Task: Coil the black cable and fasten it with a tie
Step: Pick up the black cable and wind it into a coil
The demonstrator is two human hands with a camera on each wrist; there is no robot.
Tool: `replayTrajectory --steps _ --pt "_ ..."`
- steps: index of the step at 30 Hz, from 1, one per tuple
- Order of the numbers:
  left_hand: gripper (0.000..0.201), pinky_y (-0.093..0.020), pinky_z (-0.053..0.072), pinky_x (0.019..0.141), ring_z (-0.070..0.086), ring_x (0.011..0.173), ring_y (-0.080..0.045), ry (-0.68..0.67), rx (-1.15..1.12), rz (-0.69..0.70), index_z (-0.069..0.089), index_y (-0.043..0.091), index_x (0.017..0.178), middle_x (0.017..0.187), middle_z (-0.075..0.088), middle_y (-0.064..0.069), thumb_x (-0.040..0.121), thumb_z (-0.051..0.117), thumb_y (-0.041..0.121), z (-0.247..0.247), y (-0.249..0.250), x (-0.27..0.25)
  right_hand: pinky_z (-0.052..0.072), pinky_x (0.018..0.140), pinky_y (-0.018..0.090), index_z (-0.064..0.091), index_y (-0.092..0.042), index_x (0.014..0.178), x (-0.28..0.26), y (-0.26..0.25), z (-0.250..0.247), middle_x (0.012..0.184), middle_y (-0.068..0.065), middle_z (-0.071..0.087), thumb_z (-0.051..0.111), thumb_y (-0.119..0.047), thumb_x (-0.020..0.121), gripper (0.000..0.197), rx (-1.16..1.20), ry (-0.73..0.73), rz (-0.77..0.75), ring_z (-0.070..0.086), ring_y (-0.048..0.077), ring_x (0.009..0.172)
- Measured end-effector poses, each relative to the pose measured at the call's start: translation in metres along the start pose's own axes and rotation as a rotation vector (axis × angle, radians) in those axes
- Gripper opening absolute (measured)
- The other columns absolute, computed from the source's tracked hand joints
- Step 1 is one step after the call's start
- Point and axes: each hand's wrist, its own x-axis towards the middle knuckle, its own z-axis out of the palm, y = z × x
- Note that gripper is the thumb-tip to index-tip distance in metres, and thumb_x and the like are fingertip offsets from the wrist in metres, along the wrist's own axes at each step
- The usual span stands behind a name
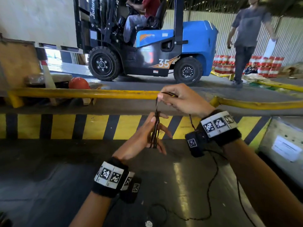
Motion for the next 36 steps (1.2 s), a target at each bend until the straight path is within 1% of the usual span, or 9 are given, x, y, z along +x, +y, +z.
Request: replayTrajectory --steps 3,6,10,13,17,22,25,27,36 --pt "0.050 -0.035 0.054 0.061 0.067 0.062 -0.032 0.035 -0.029 0.058 0.032 0.017 0.139 0.111 0.065 -0.027 0.103 0.017 0.048 0.005 0.013 -0.004 0.037 0.056 0.024 0.063 -0.017 0.085 0.004 0.025 0.029 0.063 -0.010 0.054 0.056 -0.027 0.102 0.021 0.205 0.010 0.053 0.050 0.006 0.056" --pt "0.048 -0.040 0.054 0.067 0.066 0.067 -0.033 0.121 -0.059 0.109 0.035 0.018 0.137 0.105 0.066 -0.024 0.104 0.018 0.048 -0.002 0.022 -0.003 0.043 0.063 0.041 0.069 -0.021 0.102 -0.007 0.056 0.072 0.078 0.018 0.062 0.050 -0.027 0.103 0.020 0.310 -0.001 0.119 0.053 0.024 0.071" --pt "0.035 -0.048 0.055 0.066 0.068 0.065 -0.034 0.261 0.042 0.161 0.043 0.027 0.126 0.103 0.066 -0.019 0.107 0.019 0.043 -0.031 0.022 0.014 0.037 0.052 0.013 0.059 -0.008 0.092 -0.041 0.058 0.128 0.062 0.006 0.050 0.036 -0.024 0.108 0.032 0.422 -0.102 0.152 0.043 0.002 0.052" --pt "0.031 -0.033 0.059 0.059 0.071 0.058 -0.032 0.383 0.192 0.083 0.041 0.027 0.124 0.101 0.062 -0.019 0.108 0.018 0.040 -0.057 0.014 0.028 0.036 0.047 0.019 0.057 -0.015 0.075 -0.070 0.045 0.143 0.058 -0.002 0.044 0.038 -0.031 0.108 0.041 0.474 -0.255 0.197 0.040 0.007 0.044" --pt "0.028 -0.049 0.060 0.074 0.071 0.060 -0.041 0.462 0.428 -0.065 0.043 0.035 0.118 0.101 0.063 -0.019 0.106 0.020 0.044 -0.087 -0.005 0.028 0.044 0.048 0.020 0.055 -0.020 0.069 -0.082 0.024 0.117 0.055 -0.007 0.051 0.051 -0.028 0.104 0.037 0.348 -0.355 0.119 0.049 0.010 0.044" --pt "0.033 -0.035 0.057 0.059 0.067 0.061 -0.040 0.251 0.325 -0.173 0.041 0.025 0.127 0.108 0.058 -0.032 0.108 0.019 0.041 -0.070 -0.021 0.006 0.035 0.052 0.021 0.066 -0.017 0.080 -0.059 -0.006 0.043 0.060 -0.007 0.050 0.050 -0.029 0.104 0.031 0.128 -0.120 0.000 0.046 0.005 0.053" --pt "0.033 -0.032 0.057 0.057 0.066 0.061 -0.034 0.105 0.144 -0.137 0.041 0.028 0.126 0.102 0.061 -0.021 0.105 0.021 0.044 -0.036 -0.021 -0.007 0.041 0.056 0.039 0.068 -0.019 0.080 -0.030 -0.006 0.025 0.063 0.010 0.056 0.051 -0.034 0.103 0.032 0.003 -0.029 -0.065 0.054 0.029 0.058" --pt "0.037 -0.033 0.058 0.057 0.068 0.058 -0.031 0.023 0.019 -0.121 0.041 0.027 0.126 0.100 0.064 -0.019 0.102 0.025 0.050 -0.018 -0.016 -0.012 0.047 0.063 0.043 0.064 -0.030 0.071 -0.015 0.003 0.026 0.062 -0.004 0.059 0.054 -0.034 0.102 0.033 -0.006 -0.007 -0.081 0.058 0.029 0.062" --pt "0.047 -0.041 0.058 0.067 0.066 0.070 -0.032 0.092 -0.253 0.069 0.043 0.027 0.138 0.105 0.063 -0.017 0.106 0.015 0.047 -0.016 0.005 -0.018 0.034 0.044 0.016 0.060 -0.010 0.089 -0.030 0.057 0.109 0.051 -0.006 0.053 0.042 -0.021 0.107 0.028 0.624 -0.054 0.197 0.046 0.006 0.041"
